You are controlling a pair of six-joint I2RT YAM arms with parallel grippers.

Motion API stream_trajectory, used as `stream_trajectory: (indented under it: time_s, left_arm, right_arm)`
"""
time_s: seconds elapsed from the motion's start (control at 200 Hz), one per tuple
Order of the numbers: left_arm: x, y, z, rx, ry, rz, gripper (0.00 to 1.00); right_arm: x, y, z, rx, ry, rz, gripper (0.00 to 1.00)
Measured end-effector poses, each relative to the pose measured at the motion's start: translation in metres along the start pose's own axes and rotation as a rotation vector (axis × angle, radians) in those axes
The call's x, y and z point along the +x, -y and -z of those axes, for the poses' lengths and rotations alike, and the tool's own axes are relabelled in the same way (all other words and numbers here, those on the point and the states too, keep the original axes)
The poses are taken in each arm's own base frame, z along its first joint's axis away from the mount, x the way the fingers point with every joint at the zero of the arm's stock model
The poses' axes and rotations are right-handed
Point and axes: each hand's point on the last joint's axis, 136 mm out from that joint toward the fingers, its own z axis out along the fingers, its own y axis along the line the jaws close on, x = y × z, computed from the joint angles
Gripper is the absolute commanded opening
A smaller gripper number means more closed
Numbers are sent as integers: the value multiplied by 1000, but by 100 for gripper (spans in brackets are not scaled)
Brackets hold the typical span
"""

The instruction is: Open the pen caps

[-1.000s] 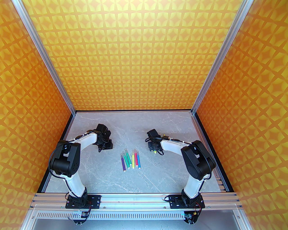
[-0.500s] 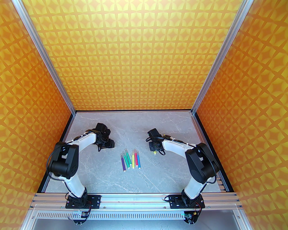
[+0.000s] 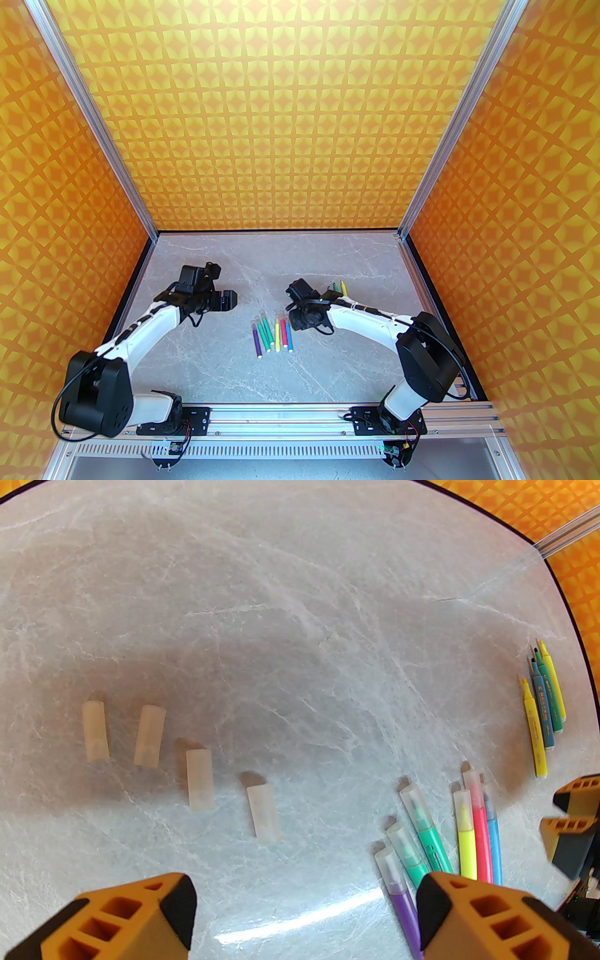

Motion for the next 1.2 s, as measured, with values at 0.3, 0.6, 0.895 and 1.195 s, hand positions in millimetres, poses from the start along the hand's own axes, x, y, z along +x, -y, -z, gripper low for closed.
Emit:
stream_trajectory:
  time_s: [0.3,0.6,0.895,1.195]
  left_arm:
    - [-1,1,5,13,62,-16,83]
    - [-5,3,7,17,82,-23,84]
    - [-7,3,7,19,93,-26,84]
    - [-5,2,5,19,93,-26,84]
  right_arm:
    - [19,-21,-15,-69,-87,-4,41]
    - [35,-26,-34,-71,-158,-20,37]
    - [34,-19,-43,-13,-174,-28,32]
    - [32,-15,-46,63,-213,-16,20]
